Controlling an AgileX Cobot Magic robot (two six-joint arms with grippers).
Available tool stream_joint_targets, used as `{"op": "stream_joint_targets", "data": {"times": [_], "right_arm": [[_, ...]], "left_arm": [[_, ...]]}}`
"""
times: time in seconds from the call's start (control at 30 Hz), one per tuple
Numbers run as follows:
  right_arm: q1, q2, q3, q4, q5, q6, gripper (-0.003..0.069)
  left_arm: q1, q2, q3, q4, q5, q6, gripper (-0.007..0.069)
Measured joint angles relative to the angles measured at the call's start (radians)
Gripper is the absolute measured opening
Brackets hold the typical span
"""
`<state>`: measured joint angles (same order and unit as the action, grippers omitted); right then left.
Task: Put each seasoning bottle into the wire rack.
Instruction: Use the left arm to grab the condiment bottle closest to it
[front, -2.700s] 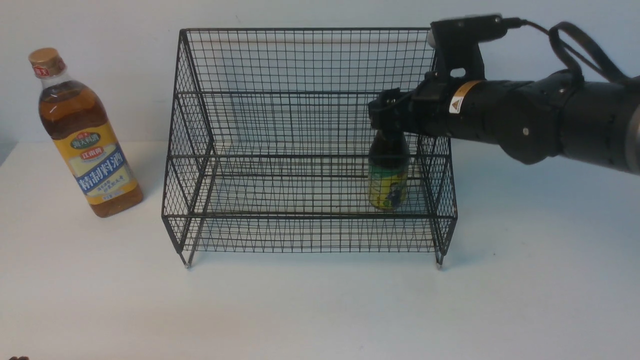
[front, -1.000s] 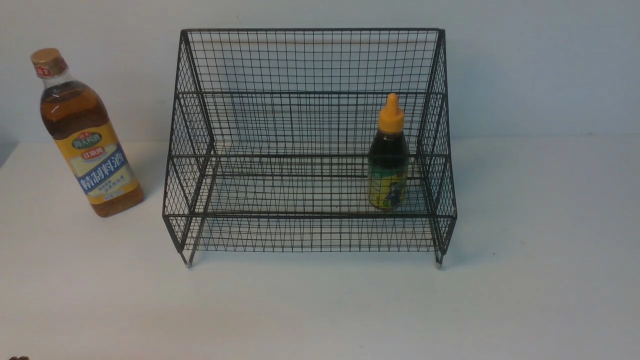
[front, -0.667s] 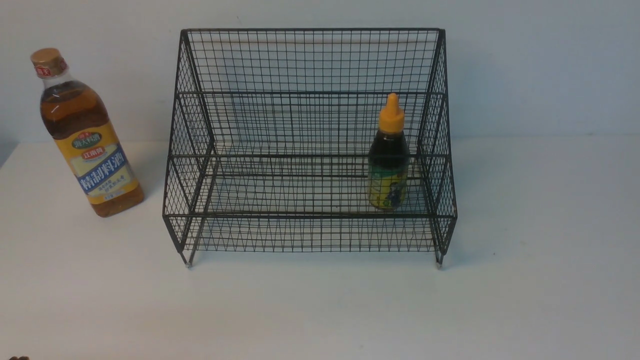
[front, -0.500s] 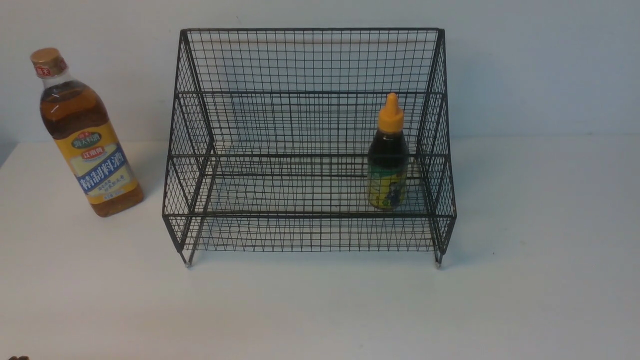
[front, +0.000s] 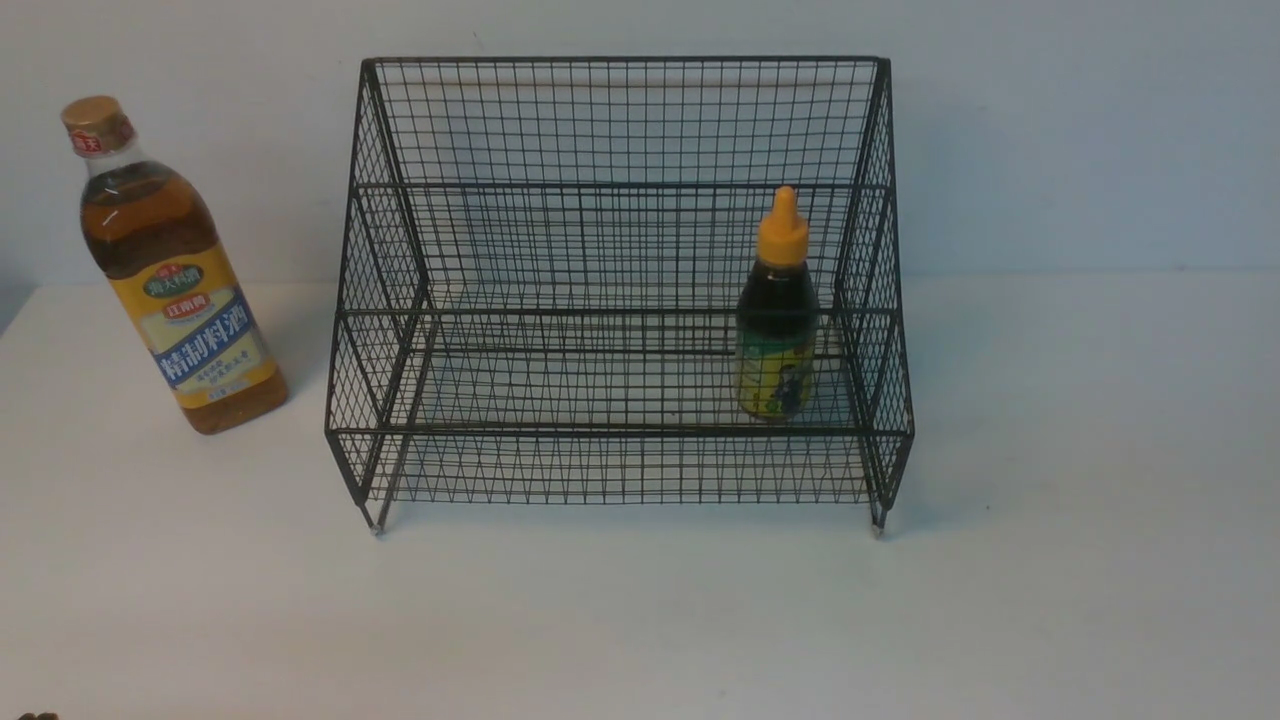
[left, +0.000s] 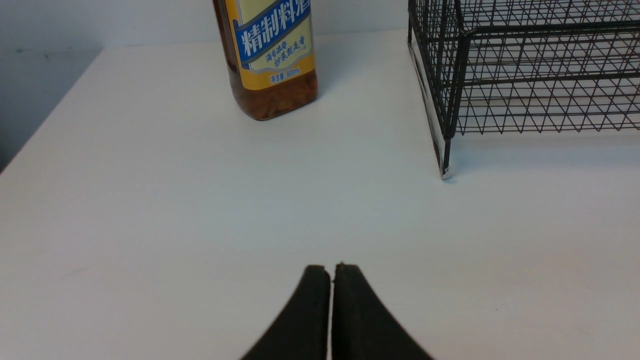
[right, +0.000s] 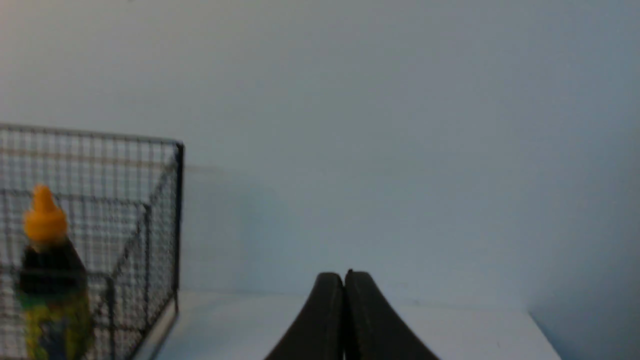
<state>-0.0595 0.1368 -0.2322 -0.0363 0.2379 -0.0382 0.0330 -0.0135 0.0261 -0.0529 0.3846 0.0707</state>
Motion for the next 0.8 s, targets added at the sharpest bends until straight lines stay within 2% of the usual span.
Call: {"op": "stream_joint_targets", "data": {"times": [0.13,0.2,0.23,0.3,0.5,0.67,0.8], "right_arm": [[-0.037,-0.089,0.208,0.000,-0.060,0.006,-0.0015],[-0.040,-0.129,0.250,0.000,0.006,0.010,-0.0015],[-0.040,-0.143,0.258,0.000,0.104,0.006,-0.0015],[-0.041,-0.145,0.257,0.000,0.135,-0.009,-0.0015],[-0.041,-0.148,0.253,0.075,0.152,-0.027,-0.0015],[0.031,-0.148,0.253,0.090,0.152,-0.051,-0.0015],[0.049,-0.148,0.253,0.094,0.153,-0.054,-0.0015]], "left_arm": [[0.000,0.000,0.000,0.000,0.000,0.000,-0.0006],[0.000,0.000,0.000,0.000,0.000,0.000,-0.0006],[0.000,0.000,0.000,0.000,0.000,0.000,-0.0006],[0.000,0.000,0.000,0.000,0.000,0.000,-0.0006],[0.000,0.000,0.000,0.000,0.000,0.000,-0.0006],[0.000,0.000,0.000,0.000,0.000,0.000,-0.0006],[0.000,0.000,0.000,0.000,0.000,0.000,-0.0006]]}}
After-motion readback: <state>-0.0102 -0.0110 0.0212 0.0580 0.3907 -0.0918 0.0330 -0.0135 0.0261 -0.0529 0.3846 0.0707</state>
